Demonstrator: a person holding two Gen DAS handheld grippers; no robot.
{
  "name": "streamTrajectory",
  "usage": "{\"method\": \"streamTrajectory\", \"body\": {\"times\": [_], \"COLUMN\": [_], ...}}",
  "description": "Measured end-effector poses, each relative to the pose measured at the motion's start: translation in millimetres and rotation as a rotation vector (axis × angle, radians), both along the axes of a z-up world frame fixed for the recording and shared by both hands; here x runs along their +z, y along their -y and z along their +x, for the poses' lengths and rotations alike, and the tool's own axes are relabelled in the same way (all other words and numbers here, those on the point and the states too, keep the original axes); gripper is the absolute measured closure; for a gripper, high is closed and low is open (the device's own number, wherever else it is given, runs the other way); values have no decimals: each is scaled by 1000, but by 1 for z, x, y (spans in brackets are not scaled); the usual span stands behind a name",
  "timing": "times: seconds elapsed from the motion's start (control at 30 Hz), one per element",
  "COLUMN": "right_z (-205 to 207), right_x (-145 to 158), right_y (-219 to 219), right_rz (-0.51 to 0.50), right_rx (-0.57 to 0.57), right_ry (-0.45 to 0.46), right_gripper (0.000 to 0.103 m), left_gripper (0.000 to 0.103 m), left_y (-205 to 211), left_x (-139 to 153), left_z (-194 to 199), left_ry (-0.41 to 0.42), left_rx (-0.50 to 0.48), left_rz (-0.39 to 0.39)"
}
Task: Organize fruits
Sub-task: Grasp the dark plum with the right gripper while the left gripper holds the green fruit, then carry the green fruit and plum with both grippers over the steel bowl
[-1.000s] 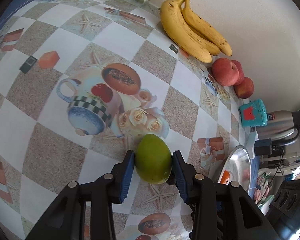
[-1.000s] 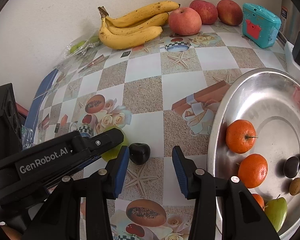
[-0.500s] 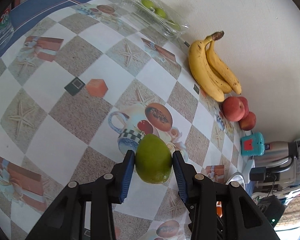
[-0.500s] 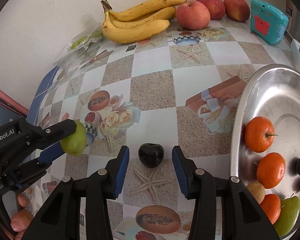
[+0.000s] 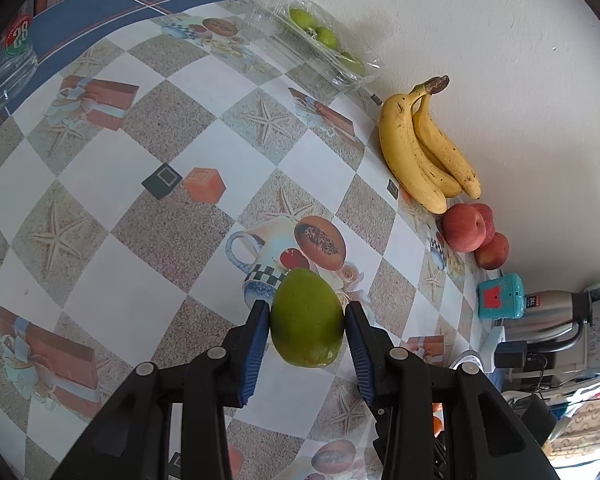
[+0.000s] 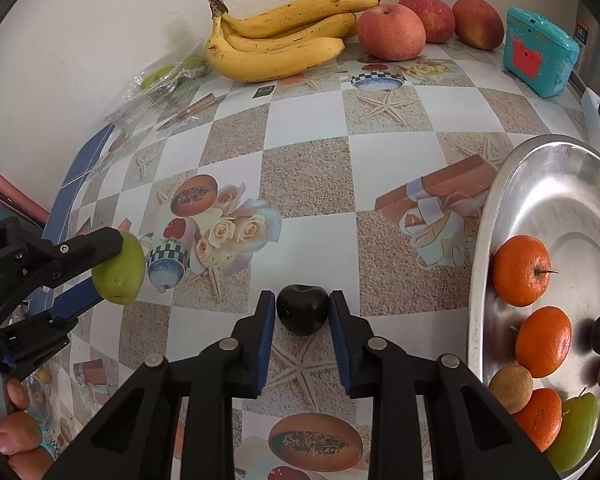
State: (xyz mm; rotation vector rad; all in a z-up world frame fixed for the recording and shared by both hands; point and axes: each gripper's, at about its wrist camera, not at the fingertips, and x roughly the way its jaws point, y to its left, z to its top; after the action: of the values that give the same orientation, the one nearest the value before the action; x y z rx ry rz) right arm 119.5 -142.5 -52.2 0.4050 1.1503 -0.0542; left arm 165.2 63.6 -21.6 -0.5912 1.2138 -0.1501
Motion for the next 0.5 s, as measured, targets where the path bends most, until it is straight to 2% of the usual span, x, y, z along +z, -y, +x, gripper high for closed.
{"method": "streamTrajectory", "body": {"times": [0.27, 0.5], "right_z": [-2, -8], "right_x": [4, 29], "right_y": [3, 8], "right_rz": [21, 31], "right_rx": [-4, -13], "right_ry": [11, 71], "right_gripper": [76, 76], "left_gripper": [62, 62], "left_y": [-2, 1], "left_x": [9, 26], "left_z": [-1, -4], "left_ry": [19, 60], "left_rx": [21, 22], "left_rz": [8, 14]}}
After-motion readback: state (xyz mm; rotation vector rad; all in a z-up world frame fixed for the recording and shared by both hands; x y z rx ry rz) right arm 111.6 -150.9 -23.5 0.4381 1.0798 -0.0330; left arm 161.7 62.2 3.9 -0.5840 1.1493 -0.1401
